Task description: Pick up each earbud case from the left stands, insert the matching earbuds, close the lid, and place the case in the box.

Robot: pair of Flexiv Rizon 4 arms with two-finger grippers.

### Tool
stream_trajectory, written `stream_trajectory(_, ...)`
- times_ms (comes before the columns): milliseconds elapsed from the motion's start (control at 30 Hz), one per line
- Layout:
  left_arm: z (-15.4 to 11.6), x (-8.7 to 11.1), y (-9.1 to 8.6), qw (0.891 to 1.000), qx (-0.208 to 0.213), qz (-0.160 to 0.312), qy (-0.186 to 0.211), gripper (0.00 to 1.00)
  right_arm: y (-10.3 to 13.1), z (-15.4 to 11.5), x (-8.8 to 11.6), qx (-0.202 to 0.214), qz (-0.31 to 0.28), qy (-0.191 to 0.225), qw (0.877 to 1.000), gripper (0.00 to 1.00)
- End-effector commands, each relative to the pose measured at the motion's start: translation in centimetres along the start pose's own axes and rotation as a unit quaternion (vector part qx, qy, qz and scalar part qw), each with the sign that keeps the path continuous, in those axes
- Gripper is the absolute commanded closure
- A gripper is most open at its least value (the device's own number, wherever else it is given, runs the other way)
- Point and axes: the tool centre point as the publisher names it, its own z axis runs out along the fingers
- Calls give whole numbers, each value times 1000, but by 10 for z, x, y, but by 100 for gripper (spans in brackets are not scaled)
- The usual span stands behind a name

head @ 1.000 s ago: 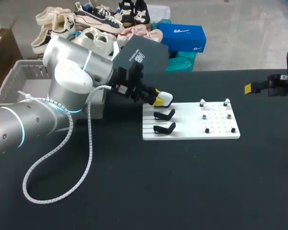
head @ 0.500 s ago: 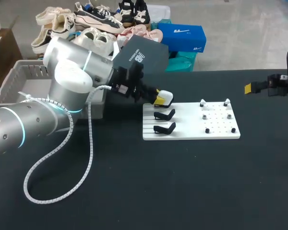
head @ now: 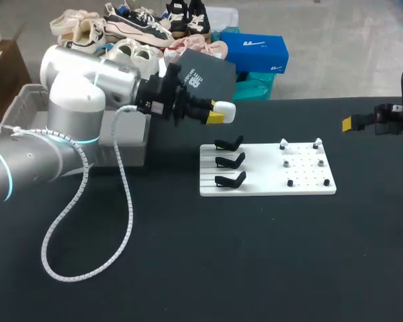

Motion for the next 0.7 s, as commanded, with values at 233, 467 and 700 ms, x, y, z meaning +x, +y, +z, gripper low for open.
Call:
stream_trajectory(233, 0, -43, -90, 997, -35, 42, -52, 100, -2, 1, 0, -4, -1, 1, 1000, 0)
stream_trajectory(467, 13, -47, -111, 994, -67, 42, -72, 100, -2, 1, 0, -4, -1, 1, 1000, 0)
stream_trajectory(700, 25, -48, -123, 993, -89, 21, -80, 100, -2, 1, 0, -4, -1, 1, 1000, 0)
